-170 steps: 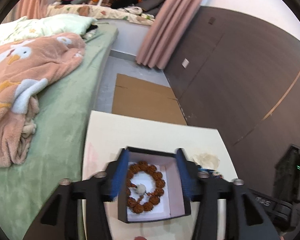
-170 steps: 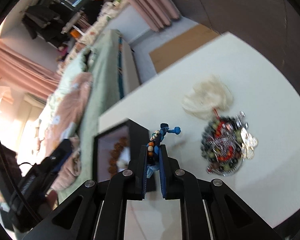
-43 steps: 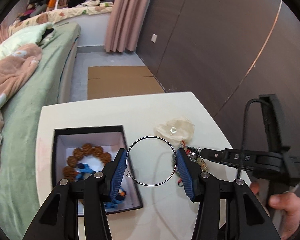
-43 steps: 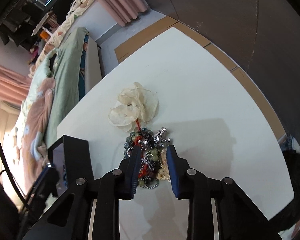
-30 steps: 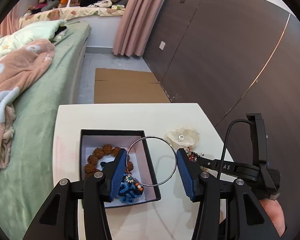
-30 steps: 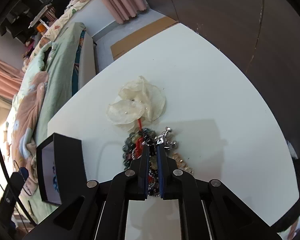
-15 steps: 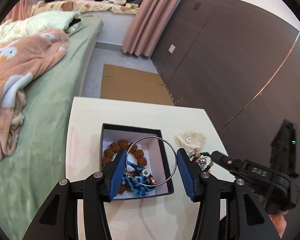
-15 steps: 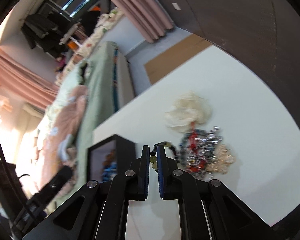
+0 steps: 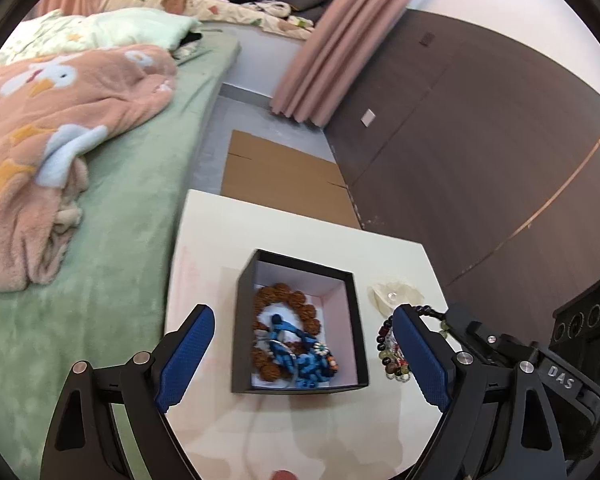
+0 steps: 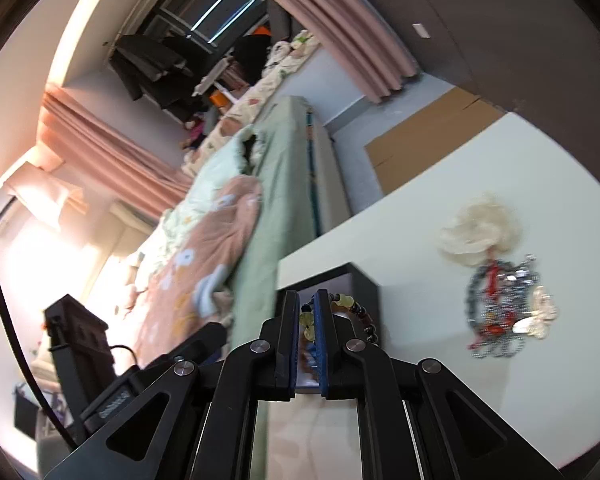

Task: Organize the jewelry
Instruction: 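Open the left gripper over the box while right gripper carries beaded strand in and releases, then withdraw both grippers from the box back toward the jewelry pile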

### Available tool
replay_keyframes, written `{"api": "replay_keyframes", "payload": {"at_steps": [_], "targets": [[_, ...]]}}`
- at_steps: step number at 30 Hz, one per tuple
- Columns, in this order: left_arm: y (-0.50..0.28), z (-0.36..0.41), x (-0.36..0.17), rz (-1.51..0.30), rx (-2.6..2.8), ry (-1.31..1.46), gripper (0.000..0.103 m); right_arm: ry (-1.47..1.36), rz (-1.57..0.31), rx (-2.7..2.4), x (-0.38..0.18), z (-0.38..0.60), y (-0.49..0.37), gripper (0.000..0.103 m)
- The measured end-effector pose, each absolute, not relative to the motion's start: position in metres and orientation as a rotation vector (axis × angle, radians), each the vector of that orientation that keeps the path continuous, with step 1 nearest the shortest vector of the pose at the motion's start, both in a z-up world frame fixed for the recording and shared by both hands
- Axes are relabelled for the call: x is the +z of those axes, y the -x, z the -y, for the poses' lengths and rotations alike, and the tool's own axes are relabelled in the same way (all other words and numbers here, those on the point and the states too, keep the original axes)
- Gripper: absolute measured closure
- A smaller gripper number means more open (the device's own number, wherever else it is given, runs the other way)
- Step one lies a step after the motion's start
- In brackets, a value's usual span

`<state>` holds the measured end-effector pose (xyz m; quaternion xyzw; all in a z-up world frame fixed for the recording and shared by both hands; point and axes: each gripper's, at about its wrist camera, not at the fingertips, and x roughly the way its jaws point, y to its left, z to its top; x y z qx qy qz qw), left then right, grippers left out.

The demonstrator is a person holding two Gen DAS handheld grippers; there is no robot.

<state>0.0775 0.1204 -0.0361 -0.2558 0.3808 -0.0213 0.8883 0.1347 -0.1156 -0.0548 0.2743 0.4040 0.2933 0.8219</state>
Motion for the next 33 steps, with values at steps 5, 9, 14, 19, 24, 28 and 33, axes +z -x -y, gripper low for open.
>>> {"api": "replay_keyframes", "payload": {"at_steps": [5, 9, 14, 19, 24, 28, 33], "targets": [[-0.070, -0.134, -0.037, -0.775, -0.010, 0.536, 0.012, -0.603, -0.825, 0.723, -0.046, 0.094, -0.136, 0.094], [-0.066, -0.138, -0.040, -0.767, -0.004, 0.536, 0.012, -0.524, -0.885, 0.689, -0.052, 0.076, -0.142, 0.030], [-0.060, -0.138, -0.035, -0.728, 0.012, 0.528, 0.012, -0.583, -0.900, 0.630, -0.061, 0.096, -0.140, 0.022], [-0.059, -0.121, -0.030, -0.703, -0.024, 0.510, 0.012, -0.613, -0.907, 0.557, -0.068, 0.125, -0.134, 0.022], [-0.058, -0.096, -0.024, -0.670, -0.055, 0.431, 0.012, -0.640, -0.895, 0.502, -0.067, 0.154, -0.129, 0.022], [-0.064, -0.077, -0.026, -0.691, -0.082, 0.412, 0.012, -0.634, -0.876, 0.477, -0.060, 0.167, -0.133, 0.021], [-0.073, -0.063, -0.028, -0.712, -0.130, 0.422, 0.012, -0.664, -0.889, 0.449, -0.061, 0.184, -0.137, 0.021]]}}
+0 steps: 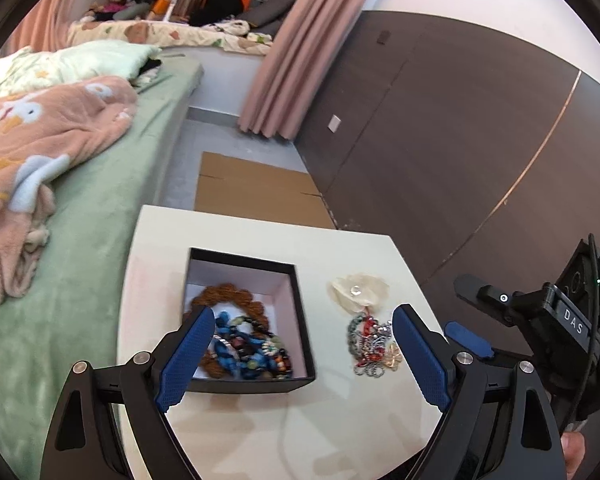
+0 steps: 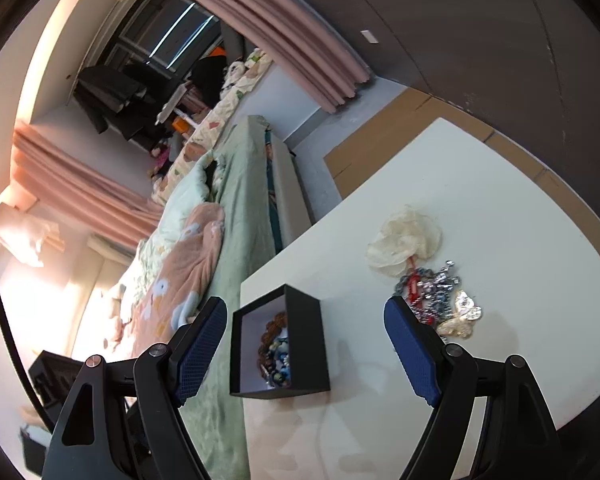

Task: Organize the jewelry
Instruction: 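Withdraw both grippers from the box back toward the jewelry pile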

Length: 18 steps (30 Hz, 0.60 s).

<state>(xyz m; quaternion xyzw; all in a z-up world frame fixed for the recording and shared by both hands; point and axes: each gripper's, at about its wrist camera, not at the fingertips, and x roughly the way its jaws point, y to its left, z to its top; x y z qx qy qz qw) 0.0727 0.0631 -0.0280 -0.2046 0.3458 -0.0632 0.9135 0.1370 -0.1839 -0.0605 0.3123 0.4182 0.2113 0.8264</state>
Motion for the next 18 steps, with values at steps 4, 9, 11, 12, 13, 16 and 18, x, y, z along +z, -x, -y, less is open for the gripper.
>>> {"api": "replay_keyframes", "payload": {"at_steps": [4, 9, 11, 12, 13, 16, 18], "targets": [[-0.080, -0.053, -0.029, -0.711, -0.137, 0.404, 0.012, -0.647, -0.898, 0.411, -0.062, 0.194, -0.138, 0.016], [-0.090, -0.042, -0.035, -0.735, -0.153, 0.400, 0.012, -0.659, -0.862, 0.339, -0.059, 0.214, -0.137, 0.000], [-0.093, -0.036, -0.037, -0.741, -0.163, 0.388, 0.012, -0.664, -0.862, 0.328, -0.058, 0.222, -0.138, 0.000], [-0.095, -0.033, -0.038, -0.746, -0.167, 0.379, 0.012, -0.669, -0.865, 0.321, -0.057, 0.226, -0.138, 0.000], [-0.096, -0.030, -0.038, -0.750, -0.171, 0.371, 0.012, -0.674, -0.868, 0.321, -0.058, 0.229, -0.137, 0.000], [-0.101, -0.022, -0.038, -0.754, -0.196, 0.347, 0.012, -0.701, -0.885, 0.330, -0.060, 0.240, -0.138, 0.000], [-0.105, -0.017, -0.038, -0.750, -0.198, 0.323, 0.012, -0.693, -0.902, 0.314, -0.061, 0.244, -0.140, 0.000]]}}
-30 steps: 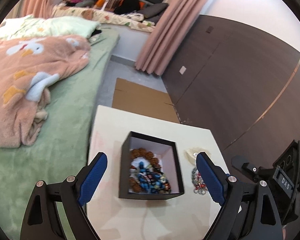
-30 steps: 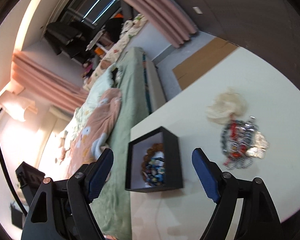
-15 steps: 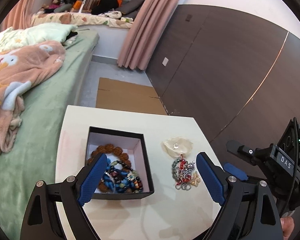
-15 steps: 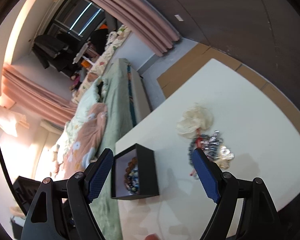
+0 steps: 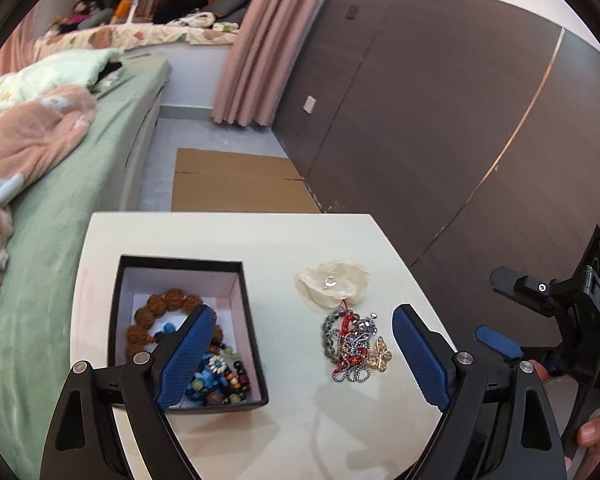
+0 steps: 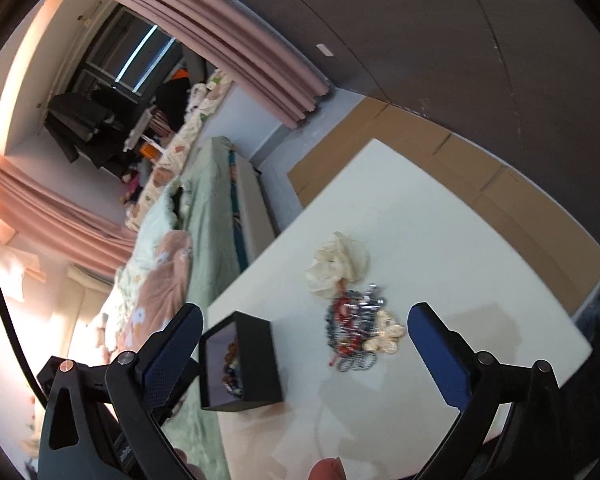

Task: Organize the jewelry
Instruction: 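Withdraw both grippers from the box back toward the jewelry pile, then grasp the red cord by the fabric flower with the left gripper and lift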

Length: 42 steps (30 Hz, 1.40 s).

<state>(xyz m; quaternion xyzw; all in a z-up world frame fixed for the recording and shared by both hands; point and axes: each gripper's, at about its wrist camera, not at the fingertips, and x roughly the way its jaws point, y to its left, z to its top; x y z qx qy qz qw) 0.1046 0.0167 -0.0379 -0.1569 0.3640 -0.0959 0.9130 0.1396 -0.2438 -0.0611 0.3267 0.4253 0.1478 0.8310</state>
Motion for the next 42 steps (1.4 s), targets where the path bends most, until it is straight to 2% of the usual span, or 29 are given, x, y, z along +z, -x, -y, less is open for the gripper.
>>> {"api": "replay_keyframes", "payload": {"at_steps": [4, 6, 11, 13, 19, 27, 30, 36, 38, 42], "targets": [[-0.114, -0.004, -0.040, -0.740, -0.223, 0.282, 0.013, -0.672, -0.962, 0.252, -0.066, 0.256, -0.146, 0.000], [-0.121, 0.003, -0.045, -0.758, -0.240, 0.271, 0.018, -0.648, -0.996, 0.214, -0.070, 0.259, -0.148, 0.000], [-0.140, 0.020, -0.058, -0.819, -0.283, 0.257, 0.035, -0.654, -1.050, 0.164, -0.081, 0.275, -0.159, 0.000], [-0.144, 0.025, -0.061, -0.831, -0.298, 0.263, 0.038, -0.666, -1.064, 0.161, -0.084, 0.280, -0.162, 0.000], [-0.154, 0.045, -0.076, -0.881, -0.323, 0.235, 0.060, -0.686, -1.092, 0.154, -0.091, 0.292, -0.164, 0.000], [-0.162, 0.068, -0.098, -0.918, -0.320, 0.182, 0.070, -0.735, -1.103, 0.162, -0.094, 0.308, -0.162, 0.000], [-0.165, 0.071, -0.105, -0.936, -0.310, 0.183, 0.077, -0.742, -1.107, 0.161, -0.095, 0.311, -0.161, 0.000], [-0.171, 0.075, -0.117, -0.946, -0.281, 0.166, 0.079, -0.744, -1.119, 0.169, -0.097, 0.313, -0.163, 0.000], [-0.175, 0.074, -0.121, -0.950, -0.267, 0.171, 0.093, -0.737, -1.125, 0.170, -0.097, 0.312, -0.164, 0.000], [-0.175, 0.071, -0.120, -0.950, -0.264, 0.207, 0.096, -0.707, -1.131, 0.178, -0.097, 0.306, -0.166, 0.000]]}}
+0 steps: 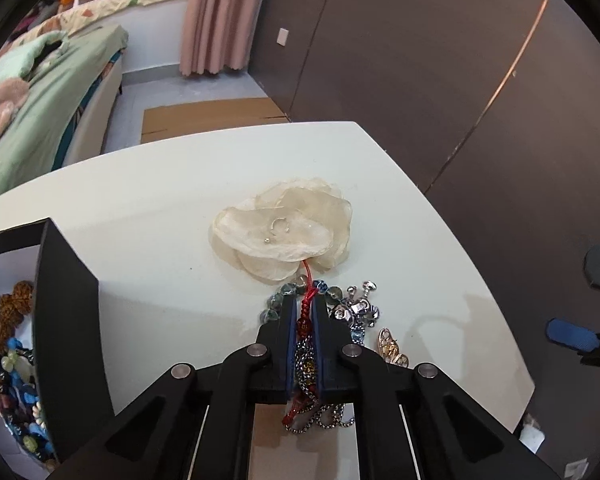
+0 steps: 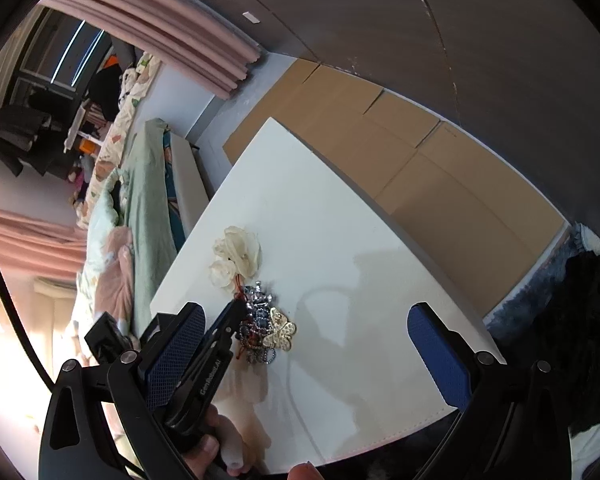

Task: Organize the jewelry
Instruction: 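Grasp the red cord by the fabric flower with the left gripper and lift, then close the right gripper on the silver chains while left gripper carries red cord to box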

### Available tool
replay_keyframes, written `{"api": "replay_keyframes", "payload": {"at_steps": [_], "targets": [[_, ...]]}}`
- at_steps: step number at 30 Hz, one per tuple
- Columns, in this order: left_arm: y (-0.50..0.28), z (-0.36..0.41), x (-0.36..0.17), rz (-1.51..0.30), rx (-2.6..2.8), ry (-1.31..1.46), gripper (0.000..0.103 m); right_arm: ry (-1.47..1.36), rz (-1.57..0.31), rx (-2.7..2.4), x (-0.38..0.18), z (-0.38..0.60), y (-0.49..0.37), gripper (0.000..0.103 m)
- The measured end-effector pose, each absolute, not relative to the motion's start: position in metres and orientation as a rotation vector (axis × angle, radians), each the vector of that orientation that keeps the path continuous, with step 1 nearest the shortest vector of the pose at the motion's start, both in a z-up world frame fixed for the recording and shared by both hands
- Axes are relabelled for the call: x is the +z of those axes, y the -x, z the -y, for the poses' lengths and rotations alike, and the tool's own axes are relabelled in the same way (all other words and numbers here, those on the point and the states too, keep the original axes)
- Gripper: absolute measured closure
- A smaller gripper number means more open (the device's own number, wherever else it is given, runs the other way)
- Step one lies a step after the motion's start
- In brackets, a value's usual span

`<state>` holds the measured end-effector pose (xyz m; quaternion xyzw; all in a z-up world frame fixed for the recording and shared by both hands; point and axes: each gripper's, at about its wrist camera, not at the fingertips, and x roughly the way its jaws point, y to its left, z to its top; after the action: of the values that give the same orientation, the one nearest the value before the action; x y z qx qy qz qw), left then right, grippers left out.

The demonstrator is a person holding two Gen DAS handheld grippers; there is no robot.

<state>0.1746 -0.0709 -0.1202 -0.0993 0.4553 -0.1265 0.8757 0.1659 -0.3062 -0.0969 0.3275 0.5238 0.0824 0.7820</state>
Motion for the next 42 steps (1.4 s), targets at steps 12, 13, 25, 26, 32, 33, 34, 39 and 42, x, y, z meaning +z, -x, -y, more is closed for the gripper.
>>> {"api": "replay_keyframes", "payload": {"at_steps": [12, 13, 25, 26, 32, 33, 34, 39, 42], "targets": [[-0.156, 0.047, -0.077, -0.844, -0.323, 0.314, 0.096, -0.629, -1.158, 0.202, -0.103, 0.285, -0.171, 0.011], [-0.155, 0.044, -0.073, -0.832, -0.327, 0.323, 0.096, -0.616, -1.162, 0.210, -0.103, 0.280, -0.173, 0.015], [-0.141, 0.013, -0.036, -0.706, -0.346, 0.386, 0.096, -0.511, -1.169, 0.243, -0.109, 0.241, -0.181, 0.024], [-0.141, 0.011, -0.034, -0.701, -0.343, 0.389, 0.096, -0.504, -1.169, 0.241, -0.109, 0.238, -0.182, 0.025], [-0.138, -0.010, -0.027, -0.673, -0.311, 0.421, 0.096, -0.433, -1.190, 0.229, -0.115, 0.217, -0.193, 0.033], [-0.138, -0.014, -0.027, -0.672, -0.306, 0.427, 0.096, -0.419, -1.193, 0.224, -0.117, 0.214, -0.195, 0.033], [-0.138, -0.017, -0.027, -0.671, -0.301, 0.433, 0.096, -0.404, -1.195, 0.219, -0.118, 0.210, -0.197, 0.033], [-0.139, -0.026, -0.027, -0.671, -0.285, 0.449, 0.096, -0.313, -1.208, 0.206, -0.124, 0.191, -0.203, 0.033], [-0.137, -0.029, -0.027, -0.672, -0.280, 0.450, 0.096, -0.237, -1.217, 0.185, -0.129, 0.181, -0.204, 0.033]]}}
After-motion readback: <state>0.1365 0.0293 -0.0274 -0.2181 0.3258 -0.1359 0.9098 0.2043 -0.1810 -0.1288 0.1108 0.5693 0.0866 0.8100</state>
